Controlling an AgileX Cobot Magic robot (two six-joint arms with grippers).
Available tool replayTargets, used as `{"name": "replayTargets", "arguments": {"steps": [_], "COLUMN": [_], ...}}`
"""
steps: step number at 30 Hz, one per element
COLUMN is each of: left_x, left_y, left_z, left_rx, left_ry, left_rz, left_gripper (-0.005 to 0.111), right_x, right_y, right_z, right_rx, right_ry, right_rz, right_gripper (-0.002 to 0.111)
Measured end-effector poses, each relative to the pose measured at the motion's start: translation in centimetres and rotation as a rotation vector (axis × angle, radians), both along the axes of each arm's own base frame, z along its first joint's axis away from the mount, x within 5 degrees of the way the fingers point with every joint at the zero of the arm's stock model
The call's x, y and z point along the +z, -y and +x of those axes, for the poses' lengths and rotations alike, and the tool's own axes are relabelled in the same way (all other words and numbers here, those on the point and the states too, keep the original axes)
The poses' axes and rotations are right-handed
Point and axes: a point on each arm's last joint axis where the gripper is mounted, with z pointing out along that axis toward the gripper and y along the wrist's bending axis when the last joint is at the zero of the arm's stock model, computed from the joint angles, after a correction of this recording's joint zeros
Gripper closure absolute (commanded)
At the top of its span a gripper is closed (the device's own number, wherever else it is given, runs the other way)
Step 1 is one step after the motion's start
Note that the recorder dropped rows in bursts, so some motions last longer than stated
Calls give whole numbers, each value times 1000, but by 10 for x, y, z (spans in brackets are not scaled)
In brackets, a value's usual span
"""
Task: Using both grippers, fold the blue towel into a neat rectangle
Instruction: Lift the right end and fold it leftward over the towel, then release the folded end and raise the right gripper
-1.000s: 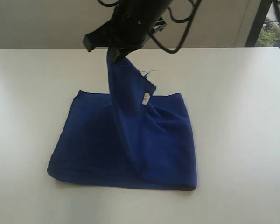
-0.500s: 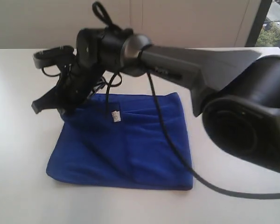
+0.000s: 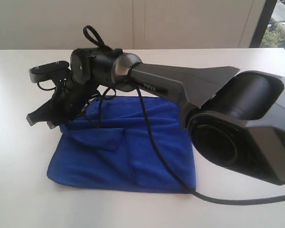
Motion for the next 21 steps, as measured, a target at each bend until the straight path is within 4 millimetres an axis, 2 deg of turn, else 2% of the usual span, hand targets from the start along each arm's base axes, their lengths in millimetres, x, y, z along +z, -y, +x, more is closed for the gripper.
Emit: {"name": "replayTargets", "arguments": {"steps": [1,4,5,6,7,8,11,14,15,17,21], "left_x": [0,0,0,0,0,0,0,0,0,0,0], "left_y": [0,0,0,0,0,0,0,0,0,0,0], "left_z": [0,0,0,0,0,0,0,0,0,0,0], "left_rx": [0,0,0,0,0,0,0,0,0,0,0], "left_ry": [0,0,0,0,0,0,0,0,0,0,0], "left_rz": [0,0,0,0,0,0,0,0,0,0,0], "left_gripper": [107,107,107,107,107,107,107,107,107,107,107], "right_x": [9,62,70,80,80,77,61,47,42,40,41], "right_y": [2,29,37,52,59,74,104,130,145,169,193], "right_z": [-1,6,9,16,18,24,34,46,53,62,66], "right_rx": [2,-19,-19,4,20,64,91,50,19,-28,-73], "right_ry": [0,3,7,19,23,18,-57,-109,-133,-157,-177], "right_rz": [3,20,14,-19,-46,-126,-264,-297,-309,-317,-323], "right_gripper": [66,71,81,86,100,108,108,108,108,108,108]}}
